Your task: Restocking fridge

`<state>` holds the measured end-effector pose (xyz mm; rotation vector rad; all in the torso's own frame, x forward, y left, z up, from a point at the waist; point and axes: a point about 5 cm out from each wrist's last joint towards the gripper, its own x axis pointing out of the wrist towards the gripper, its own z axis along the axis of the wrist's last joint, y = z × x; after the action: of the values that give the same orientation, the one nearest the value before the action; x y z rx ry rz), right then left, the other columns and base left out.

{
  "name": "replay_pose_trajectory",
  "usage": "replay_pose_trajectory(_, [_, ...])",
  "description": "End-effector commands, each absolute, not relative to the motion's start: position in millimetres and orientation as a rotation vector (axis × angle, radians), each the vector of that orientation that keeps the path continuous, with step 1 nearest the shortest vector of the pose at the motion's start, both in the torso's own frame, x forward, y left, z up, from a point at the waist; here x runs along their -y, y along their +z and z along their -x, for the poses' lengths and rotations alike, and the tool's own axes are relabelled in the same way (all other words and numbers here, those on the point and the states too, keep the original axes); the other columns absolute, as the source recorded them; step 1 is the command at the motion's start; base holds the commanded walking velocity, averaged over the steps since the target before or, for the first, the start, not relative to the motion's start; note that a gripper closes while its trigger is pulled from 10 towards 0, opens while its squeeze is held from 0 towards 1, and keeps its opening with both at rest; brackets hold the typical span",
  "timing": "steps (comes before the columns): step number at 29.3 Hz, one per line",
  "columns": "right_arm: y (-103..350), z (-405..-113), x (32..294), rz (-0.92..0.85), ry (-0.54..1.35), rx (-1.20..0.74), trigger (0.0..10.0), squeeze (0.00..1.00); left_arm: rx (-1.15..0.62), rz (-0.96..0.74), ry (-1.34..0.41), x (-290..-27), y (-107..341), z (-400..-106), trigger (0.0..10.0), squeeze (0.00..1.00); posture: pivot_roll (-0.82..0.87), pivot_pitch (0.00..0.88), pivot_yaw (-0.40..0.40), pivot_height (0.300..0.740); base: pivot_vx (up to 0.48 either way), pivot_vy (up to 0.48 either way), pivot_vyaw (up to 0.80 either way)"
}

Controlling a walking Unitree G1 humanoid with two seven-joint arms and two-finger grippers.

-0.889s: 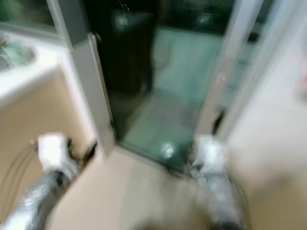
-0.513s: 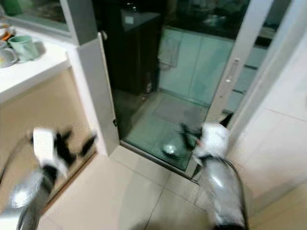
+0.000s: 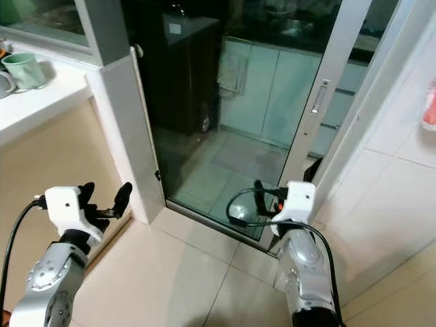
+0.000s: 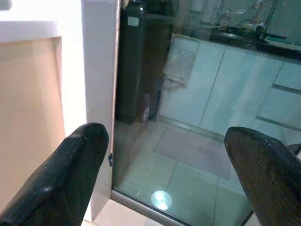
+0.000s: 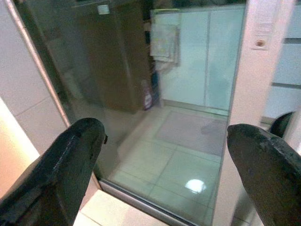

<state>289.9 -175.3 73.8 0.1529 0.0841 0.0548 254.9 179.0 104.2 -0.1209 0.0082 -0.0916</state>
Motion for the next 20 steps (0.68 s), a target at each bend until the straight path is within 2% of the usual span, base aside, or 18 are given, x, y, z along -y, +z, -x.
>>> replay_pose_trajectory(1, [79.6,-297.1,163.1,-0.159,0.132,-0.066,10.0,0.0,-0.013,0.109,-0.075,-179.7,102.9,-256.4,10.0,0.0,-0.08,0.0,0.03,0.74,0.0,0.48,0.57])
replay_pose_trajectory(5, [77.3,-298.7,158.6,-0.19,0.167,-0.073,10.0,0.0,-0.024,0.102,-0.062,-180.8,101.6,-257.2,10.0,0.0,-0.07,0.0,0.026,0.74,0.0,0.083,0.51])
replay_pose_trajectory(10, [74.5,-299.3,158.3,-0.224,0.213,-0.083,10.0,0.0,-0.074,0.118,0.042,-190.8,98.4,-254.6,10.0,0.0,-0.07,0.0,0.035,0.74,0.0,0.0,0.47])
replay_pose_trajectory(12, [74.6,-299.6,155.1,-0.234,0.247,-0.084,10.0,0.0,-0.062,0.073,0.072,-190.3,103.5,-257.4,10.0,0.0,-0.07,0.0,0.035,0.74,0.0,0.0,0.47])
replay_pose_trajectory(20, [75.9,-306.1,145.4,-0.237,0.339,-0.092,10.0,0.0,-0.107,-0.049,0.114,-192.5,101.5,-258.6,10.0,0.0,-0.06,0.0,0.037,0.74,0.0,-0.48,0.45])
